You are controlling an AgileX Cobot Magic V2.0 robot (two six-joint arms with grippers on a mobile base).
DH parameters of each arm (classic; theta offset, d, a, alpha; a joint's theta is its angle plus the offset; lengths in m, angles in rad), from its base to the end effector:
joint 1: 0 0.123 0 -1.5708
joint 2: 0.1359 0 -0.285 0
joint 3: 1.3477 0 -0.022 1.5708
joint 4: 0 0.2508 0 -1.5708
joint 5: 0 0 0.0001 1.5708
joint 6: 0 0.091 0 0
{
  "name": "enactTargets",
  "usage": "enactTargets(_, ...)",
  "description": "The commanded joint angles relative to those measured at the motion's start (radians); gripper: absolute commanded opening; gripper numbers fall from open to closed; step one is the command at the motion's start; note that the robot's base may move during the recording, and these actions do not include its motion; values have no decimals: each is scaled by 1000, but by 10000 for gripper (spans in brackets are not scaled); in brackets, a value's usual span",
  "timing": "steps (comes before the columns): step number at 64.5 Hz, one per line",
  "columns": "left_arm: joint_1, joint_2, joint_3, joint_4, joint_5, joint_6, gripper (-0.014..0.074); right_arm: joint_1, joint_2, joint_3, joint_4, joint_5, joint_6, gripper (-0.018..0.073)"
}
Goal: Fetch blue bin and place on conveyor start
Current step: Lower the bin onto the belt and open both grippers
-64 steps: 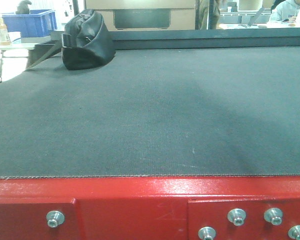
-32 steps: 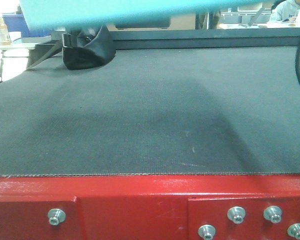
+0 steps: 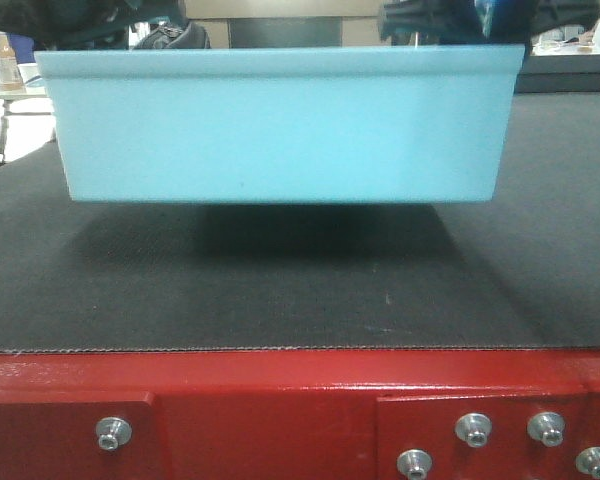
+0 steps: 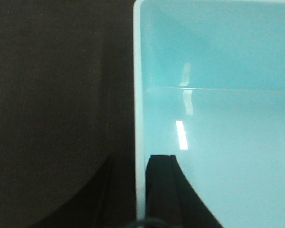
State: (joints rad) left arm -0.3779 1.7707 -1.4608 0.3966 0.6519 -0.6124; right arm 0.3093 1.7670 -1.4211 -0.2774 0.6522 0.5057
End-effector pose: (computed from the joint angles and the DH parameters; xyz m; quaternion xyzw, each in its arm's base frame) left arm 0.3821 -0.1287 0.2924 -0.0021 0.9277 -0.0130 0.3730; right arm 0.3830 0.1065 0.2796 0.0155 0.9400 0.0216 0.3402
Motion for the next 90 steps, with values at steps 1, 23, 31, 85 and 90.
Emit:
enactTargets(1, -16, 18, -6, -32, -94, -4, -111, 8, -2, 6, 27, -116, -9, -163)
enactTargets(23, -16, 47, -6, -26, -92, -2, -111, -13, 46, 6, 29, -104, -6, -163)
enactTargets(31, -16, 47, -6, -26, -82, -2, 1, -13, 46, 0, 29, -86, -6, -60)
enactTargets(85, 17, -139, -10, -23, 63, 3, 74, -29, -145, -43, 21, 61, -7, -20)
enactTargets(90, 17, -177, -10, -57, 64, 57, -108, -29, -192, -43, 21, 82, -17, -138)
